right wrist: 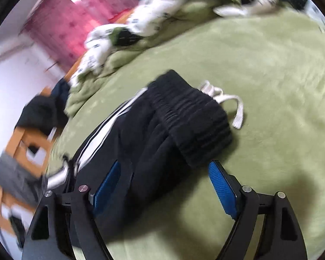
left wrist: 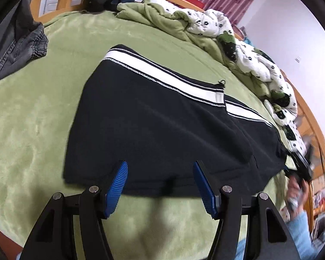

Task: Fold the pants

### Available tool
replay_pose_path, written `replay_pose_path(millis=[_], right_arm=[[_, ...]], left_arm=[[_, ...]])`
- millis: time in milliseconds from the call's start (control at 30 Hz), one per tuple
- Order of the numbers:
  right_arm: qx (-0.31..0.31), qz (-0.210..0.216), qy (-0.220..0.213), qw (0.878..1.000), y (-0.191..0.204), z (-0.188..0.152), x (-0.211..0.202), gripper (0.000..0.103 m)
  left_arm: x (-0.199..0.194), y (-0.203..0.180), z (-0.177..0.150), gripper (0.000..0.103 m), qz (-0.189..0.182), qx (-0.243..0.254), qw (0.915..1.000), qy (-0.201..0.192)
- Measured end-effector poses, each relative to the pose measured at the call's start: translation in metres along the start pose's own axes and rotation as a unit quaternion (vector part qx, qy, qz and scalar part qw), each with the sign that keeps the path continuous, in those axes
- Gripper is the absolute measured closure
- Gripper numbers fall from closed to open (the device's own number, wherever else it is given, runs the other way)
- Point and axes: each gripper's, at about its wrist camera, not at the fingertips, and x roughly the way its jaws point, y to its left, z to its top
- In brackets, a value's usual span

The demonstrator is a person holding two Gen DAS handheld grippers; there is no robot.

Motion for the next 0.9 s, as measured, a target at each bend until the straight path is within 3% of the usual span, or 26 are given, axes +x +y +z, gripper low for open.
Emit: replay_pose_path(millis=[33, 67, 133, 167, 200, 267, 367, 433, 500, 667, 767, 800, 900], right_arm=[[0.025, -0.002, 0.003, 1.0, -0.003, 0.004, 0.01, 0.021], [0.056, -0.001, 0.006, 0.998, -0.006, 0.007, 0.021, 0.028], [0.067, 0.001, -0.009, 0.998, -0.004, 0.017, 0.022, 0.053], [0.046, 0.017, -0.031, 0.998, 0.002, 0.024, 0.012, 0.059], [0.018, 0.034, -0.054, 0.998, 0.01, 0.028, 0.002, 0.06], [-0.033, 0.014, -0.058, 0.998, 0.025, 0.028, -0.004, 0.059], [-0.059, -0.041, -0.001, 0.997, 0.021, 0.022, 0.013, 0.052], [-0.052, -0.055, 0.027, 0.997, 0.006, 0.014, 0.015, 0.048], [-0.045, -0.044, 0.019, 0.998, -0.006, 0.003, 0.0, 0.046], [-0.102, -0.084, -0.001, 0.991, 0.001, -0.023, -0.036, 0.042], [-0.139, -0.104, 0.002, 0.985, 0.01, -0.041, -0.049, 0.042], [-0.147, -0.113, 0.003, 0.983, 0.011, -0.048, -0.054, 0.042], [-0.175, -0.141, -0.012, 0.974, 0.02, -0.071, -0.062, 0.042]], left_arm=[[-0.005, 0.004, -0.003, 0.043, 0.002, 0.001, 1.0, -0.003], [-0.009, 0.008, -0.007, 0.043, 0.005, -0.001, 1.0, -0.005], [-0.018, 0.023, -0.015, 0.043, 0.016, -0.023, 0.9995, -0.013], [-0.022, 0.031, -0.019, 0.043, 0.026, -0.04, 0.9987, -0.016], [-0.025, 0.042, -0.025, 0.043, 0.026, -0.063, 0.9974, -0.022], [-0.024, 0.057, -0.034, 0.043, 0.014, -0.098, 0.9947, -0.026], [-0.012, 0.07, -0.041, 0.043, 0.006, -0.131, 0.991, -0.03], [-0.009, 0.075, -0.042, 0.043, -0.013, -0.149, 0.9874, -0.051], [-0.009, 0.08, -0.042, 0.043, -0.043, -0.168, 0.9821, -0.073], [0.012, 0.087, -0.035, 0.043, -0.079, -0.213, 0.9704, -0.082], [0.02, 0.092, -0.033, 0.045, -0.076, -0.239, 0.964, -0.089], [0.021, 0.088, -0.032, 0.048, -0.068, -0.24, 0.9642, -0.089], [0.02, 0.078, -0.027, 0.07, -0.029, -0.23, 0.9694, -0.08]])
